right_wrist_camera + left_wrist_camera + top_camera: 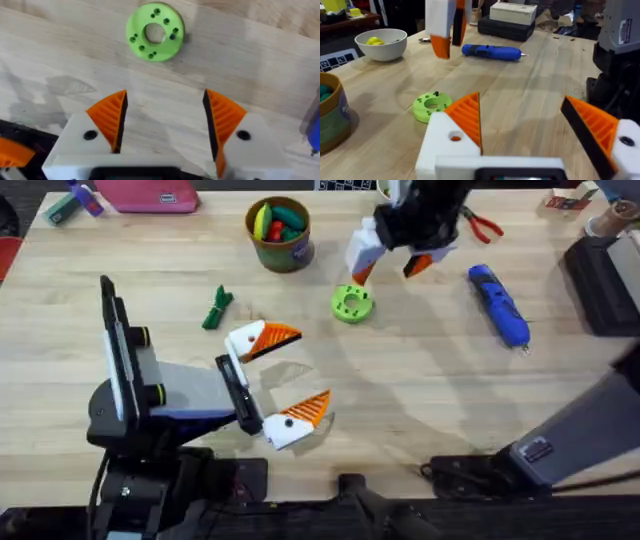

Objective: Pick up the gripper from the table and insert it into the empty holder that is missing its gripper. Then pick up a screw, insert it into the mounting hole, and use the screwdriver to tighten it. Finally, clean up the table by picking up the vegetable and placing it into the bucket.

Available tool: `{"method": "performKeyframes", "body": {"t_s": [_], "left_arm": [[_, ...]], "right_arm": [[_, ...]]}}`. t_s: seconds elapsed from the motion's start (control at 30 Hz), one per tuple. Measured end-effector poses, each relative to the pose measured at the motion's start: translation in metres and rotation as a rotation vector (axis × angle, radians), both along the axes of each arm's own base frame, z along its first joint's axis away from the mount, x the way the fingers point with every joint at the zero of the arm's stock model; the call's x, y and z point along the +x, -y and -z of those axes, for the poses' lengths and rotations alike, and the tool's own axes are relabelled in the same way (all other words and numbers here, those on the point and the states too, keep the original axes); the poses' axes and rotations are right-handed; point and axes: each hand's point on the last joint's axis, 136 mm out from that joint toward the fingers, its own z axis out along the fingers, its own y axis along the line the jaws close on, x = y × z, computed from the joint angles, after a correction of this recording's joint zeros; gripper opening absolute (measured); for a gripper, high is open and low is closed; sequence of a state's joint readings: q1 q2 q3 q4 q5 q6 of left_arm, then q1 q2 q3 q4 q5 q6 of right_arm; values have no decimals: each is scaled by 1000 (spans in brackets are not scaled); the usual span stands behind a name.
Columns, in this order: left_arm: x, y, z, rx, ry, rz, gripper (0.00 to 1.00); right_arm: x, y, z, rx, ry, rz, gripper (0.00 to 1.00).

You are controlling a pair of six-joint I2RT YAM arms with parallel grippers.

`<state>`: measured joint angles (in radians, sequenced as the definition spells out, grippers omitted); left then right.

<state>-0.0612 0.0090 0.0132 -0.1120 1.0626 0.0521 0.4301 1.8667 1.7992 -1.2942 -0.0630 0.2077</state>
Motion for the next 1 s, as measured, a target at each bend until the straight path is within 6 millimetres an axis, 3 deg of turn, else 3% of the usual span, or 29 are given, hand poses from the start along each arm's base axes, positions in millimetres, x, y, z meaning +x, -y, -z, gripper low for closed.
{"method": "performKeyframes", "body": {"t_s": [0.2, 0.47, 0.7, 1.0], "left_arm": [[0, 0, 0, 0, 0, 0, 988], [0, 0, 0, 0, 0, 0, 988], [0, 0, 0, 0, 0, 0, 988], [0, 0, 0, 0, 0, 0, 988]], "right_arm": [[15, -3, 40, -47, -53, 15, 769], [24, -7, 76, -69, -111, 100, 662], [34, -13, 88, -57, -102, 185, 520], [38, -22, 98, -50, -108, 320, 488]]}}
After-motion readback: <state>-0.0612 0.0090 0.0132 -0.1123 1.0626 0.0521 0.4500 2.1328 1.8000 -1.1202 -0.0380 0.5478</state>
